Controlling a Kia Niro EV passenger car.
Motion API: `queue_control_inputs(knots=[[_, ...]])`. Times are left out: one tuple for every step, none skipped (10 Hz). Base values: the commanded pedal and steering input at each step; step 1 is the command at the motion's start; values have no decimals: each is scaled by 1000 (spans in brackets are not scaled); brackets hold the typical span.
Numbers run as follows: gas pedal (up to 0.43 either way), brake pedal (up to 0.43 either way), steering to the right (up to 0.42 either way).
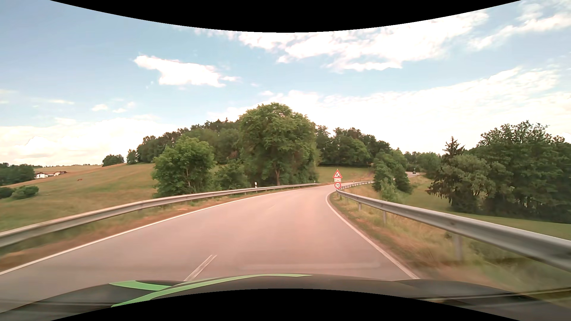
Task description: Follow the waypoints while adhering to traffic rules and regulations
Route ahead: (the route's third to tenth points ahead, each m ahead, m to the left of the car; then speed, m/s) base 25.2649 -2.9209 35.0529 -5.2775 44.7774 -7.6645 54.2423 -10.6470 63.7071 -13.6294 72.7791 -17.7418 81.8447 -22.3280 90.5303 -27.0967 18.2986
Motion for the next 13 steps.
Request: queue_control_inputs(knots=[[0, 0, 34], [0, 0, 34], [0, 0, 34], [0, 0, 34], [0, 0, 34], [0, 0, 34], [0, 0, 34], [0, 0, 34], [0, 0, 34], [0, 0, 34], [8, 0, 34], [28, 0, 35], [39, 0, 36]])
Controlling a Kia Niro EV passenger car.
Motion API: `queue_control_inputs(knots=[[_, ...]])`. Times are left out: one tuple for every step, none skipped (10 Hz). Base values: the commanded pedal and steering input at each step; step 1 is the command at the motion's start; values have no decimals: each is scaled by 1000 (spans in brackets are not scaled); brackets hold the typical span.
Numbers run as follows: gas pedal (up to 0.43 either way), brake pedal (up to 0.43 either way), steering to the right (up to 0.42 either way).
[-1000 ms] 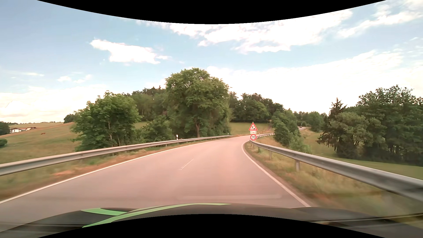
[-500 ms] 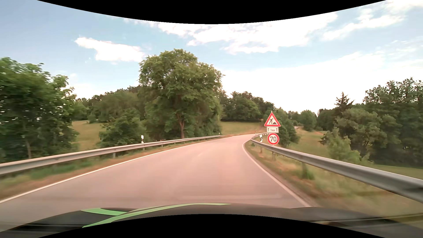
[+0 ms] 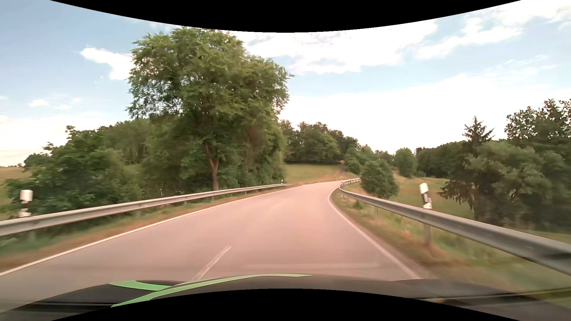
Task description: Follow the waypoints while adhering to traffic rules and regulations
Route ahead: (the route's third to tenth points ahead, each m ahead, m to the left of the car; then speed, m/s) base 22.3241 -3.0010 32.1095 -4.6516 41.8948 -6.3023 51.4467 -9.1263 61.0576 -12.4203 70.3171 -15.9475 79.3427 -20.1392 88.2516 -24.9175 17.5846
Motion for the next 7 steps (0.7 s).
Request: queue_control_inputs(knots=[[47, 0, 37], [59, 0, 37], [59, 0, 37], [59, 0, 37], [59, 0, 37], [59, 0, 36], [59, 0, 36]])
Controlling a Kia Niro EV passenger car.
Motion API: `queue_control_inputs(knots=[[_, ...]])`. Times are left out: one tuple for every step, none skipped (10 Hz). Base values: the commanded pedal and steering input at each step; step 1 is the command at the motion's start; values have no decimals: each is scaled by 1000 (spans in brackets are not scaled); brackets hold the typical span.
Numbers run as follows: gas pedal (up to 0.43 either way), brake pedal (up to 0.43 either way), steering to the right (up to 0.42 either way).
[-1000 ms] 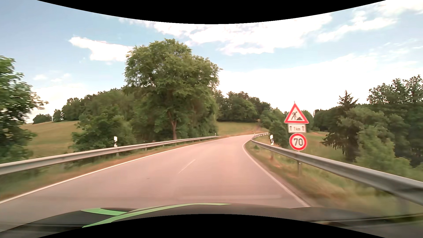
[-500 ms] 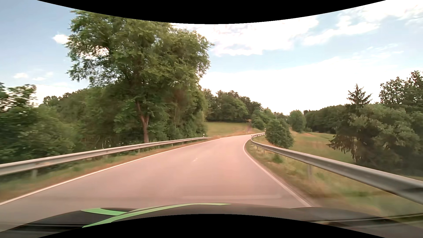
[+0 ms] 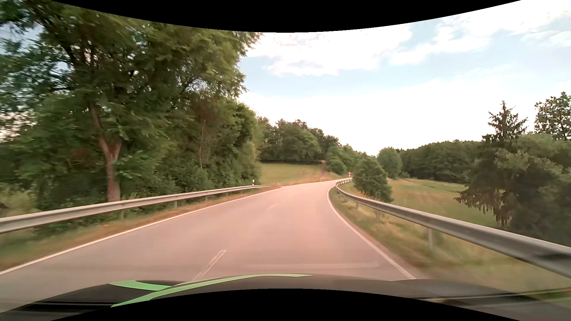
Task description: Follow the waypoints while adhering to traffic rules and regulations
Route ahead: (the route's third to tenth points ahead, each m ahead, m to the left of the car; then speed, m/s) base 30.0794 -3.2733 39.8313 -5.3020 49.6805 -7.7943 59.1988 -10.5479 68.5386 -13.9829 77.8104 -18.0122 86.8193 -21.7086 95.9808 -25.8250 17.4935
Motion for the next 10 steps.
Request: queue_control_inputs(knots=[[0, 0, 35], [0, 0, 34], [0, 0, 31], [0, 0, 27], [0, 0, 28], [0, 0, 29], [0, 0, 29], [0, 18, 30], [0, 43, 30], [0, 61, 31]])
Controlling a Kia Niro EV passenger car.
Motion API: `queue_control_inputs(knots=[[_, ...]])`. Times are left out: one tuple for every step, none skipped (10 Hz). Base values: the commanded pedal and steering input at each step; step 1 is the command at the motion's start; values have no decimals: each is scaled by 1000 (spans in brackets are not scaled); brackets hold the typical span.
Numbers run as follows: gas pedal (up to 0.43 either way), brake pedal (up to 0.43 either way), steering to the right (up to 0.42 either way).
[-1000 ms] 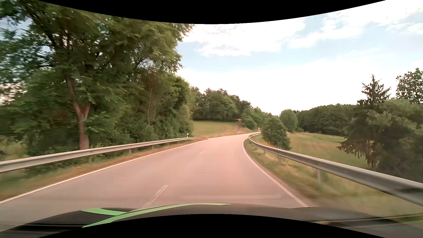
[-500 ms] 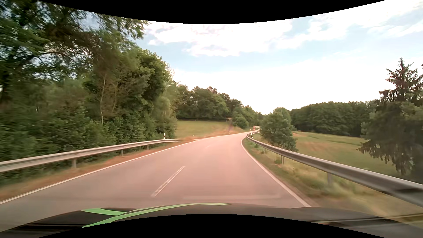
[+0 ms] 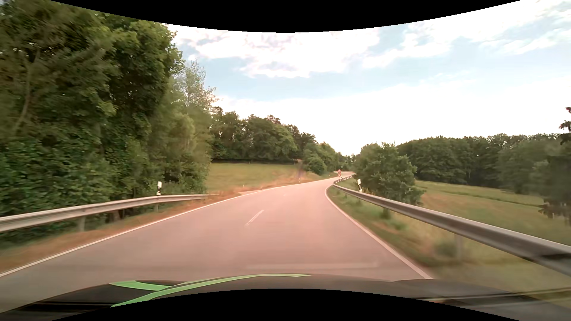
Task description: Follow the waypoints while adhering to traffic rules and regulations
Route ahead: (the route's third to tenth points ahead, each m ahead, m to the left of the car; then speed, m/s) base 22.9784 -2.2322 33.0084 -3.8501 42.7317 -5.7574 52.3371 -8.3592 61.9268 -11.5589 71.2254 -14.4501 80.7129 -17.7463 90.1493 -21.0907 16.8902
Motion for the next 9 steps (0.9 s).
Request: queue_control_inputs(knots=[[0, 73, 33], [0, 79, 34], [0, 79, 33], [0, 85, 33], [0, 85, 33], [0, 91, 33], [0, 91, 33], [0, 91, 32], [0, 91, 29]])
